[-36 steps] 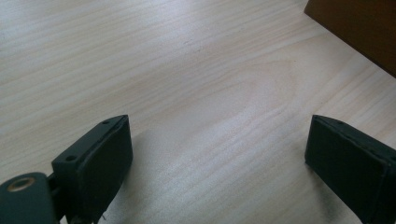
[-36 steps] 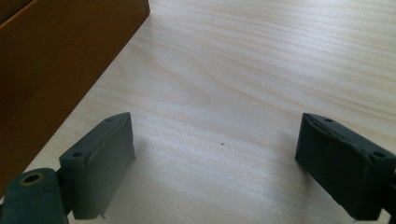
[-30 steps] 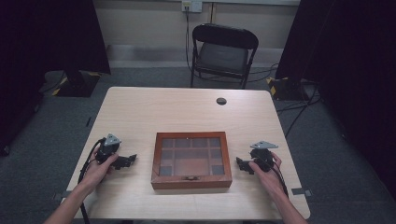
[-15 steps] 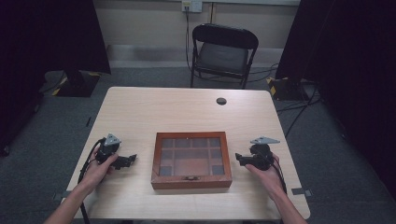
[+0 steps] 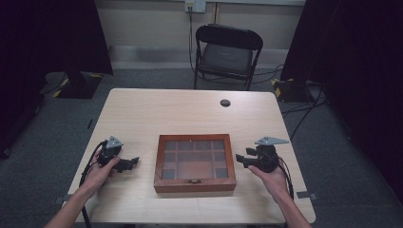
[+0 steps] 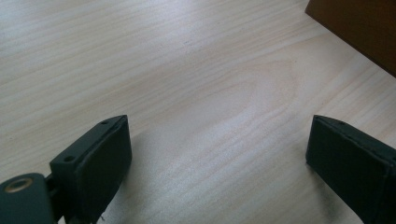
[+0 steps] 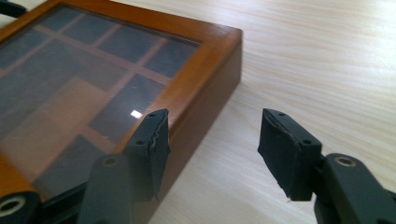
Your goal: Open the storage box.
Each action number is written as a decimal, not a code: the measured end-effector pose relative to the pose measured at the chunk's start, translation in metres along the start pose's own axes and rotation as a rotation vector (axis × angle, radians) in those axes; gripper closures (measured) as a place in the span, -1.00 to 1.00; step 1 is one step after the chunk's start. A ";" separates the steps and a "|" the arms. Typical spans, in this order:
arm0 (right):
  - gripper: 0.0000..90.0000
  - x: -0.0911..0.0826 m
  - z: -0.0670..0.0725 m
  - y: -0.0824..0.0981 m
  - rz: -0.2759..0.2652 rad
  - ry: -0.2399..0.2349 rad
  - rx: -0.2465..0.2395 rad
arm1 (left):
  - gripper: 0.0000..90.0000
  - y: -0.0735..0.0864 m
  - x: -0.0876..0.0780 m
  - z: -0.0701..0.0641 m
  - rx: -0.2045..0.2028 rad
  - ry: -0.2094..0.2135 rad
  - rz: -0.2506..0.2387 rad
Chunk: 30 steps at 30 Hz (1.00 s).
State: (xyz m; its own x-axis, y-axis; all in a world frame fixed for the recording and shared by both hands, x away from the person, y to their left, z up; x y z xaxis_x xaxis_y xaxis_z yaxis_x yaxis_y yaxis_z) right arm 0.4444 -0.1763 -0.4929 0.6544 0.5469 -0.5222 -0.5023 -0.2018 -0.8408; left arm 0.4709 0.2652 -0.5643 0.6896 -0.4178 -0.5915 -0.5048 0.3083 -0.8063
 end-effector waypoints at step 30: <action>0.35 0.001 0.097 -0.030 0.017 -0.296 -0.129 | -0.86 0.000 0.000 0.000 0.001 0.000 0.001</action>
State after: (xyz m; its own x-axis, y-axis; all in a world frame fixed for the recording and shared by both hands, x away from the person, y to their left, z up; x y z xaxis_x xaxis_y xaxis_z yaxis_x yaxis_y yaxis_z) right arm 0.4052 -0.0914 -0.4544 0.4440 0.7512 -0.4884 -0.4239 -0.3041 -0.8531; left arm 0.4709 0.2653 -0.5642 0.6895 -0.4173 -0.5920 -0.5046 0.3096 -0.8060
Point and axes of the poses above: each handheld gripper's, and its own axes: x roughly forward along the jaws, y roughly out of its underside, z roughly to its left, the point moved 9 cm from there along x, roughly forward along the jaws, and after that the axes turned 7 degrees about -z, right-handed, at the moved point
